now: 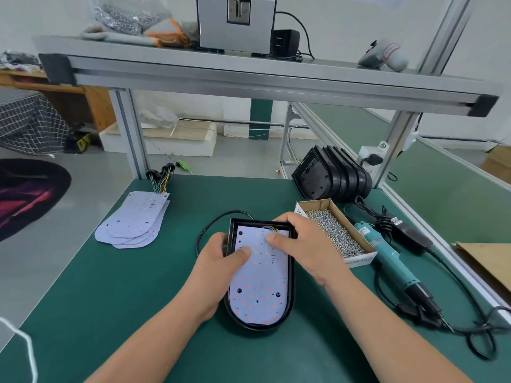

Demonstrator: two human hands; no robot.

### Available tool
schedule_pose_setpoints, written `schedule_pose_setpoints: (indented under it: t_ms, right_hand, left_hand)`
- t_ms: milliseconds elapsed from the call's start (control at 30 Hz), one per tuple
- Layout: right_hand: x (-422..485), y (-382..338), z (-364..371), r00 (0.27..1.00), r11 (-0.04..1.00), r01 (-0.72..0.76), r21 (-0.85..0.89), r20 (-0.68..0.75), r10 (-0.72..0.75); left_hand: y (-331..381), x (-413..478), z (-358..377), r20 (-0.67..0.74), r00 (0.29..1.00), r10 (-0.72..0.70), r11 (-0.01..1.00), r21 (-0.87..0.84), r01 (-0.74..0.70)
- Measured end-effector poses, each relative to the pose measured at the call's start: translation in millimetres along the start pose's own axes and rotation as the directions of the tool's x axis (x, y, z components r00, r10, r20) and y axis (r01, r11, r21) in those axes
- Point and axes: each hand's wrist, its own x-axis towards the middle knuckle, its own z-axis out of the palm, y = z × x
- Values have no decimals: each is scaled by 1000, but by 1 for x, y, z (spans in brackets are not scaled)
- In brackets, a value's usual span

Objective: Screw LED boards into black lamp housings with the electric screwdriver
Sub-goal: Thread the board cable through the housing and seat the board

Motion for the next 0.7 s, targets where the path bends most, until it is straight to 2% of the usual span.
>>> schedule_pose_setpoints:
  t_ms: [200, 367, 600, 700]
  right_hand:
    - [1, -7, 1, 996, 989, -82, 126, -22, 86]
    - [3, -5, -4, 999, 999, -41, -7, 19, 41]
    - [8, -2, -9, 995, 999, -28, -20, 96, 30]
    - [9, 2, -10, 991, 997, -55, -46, 122, 60]
  left_hand:
    - [0, -4, 2, 65, 998, -1, 1000, -3, 2]
    - [-2, -6, 6, 15, 1000, -7, 1000, 26, 6]
    - [0, -10, 6, 55, 998, -7, 999, 43, 5]
    - [1, -10, 6, 47, 999, -16, 993, 120, 10]
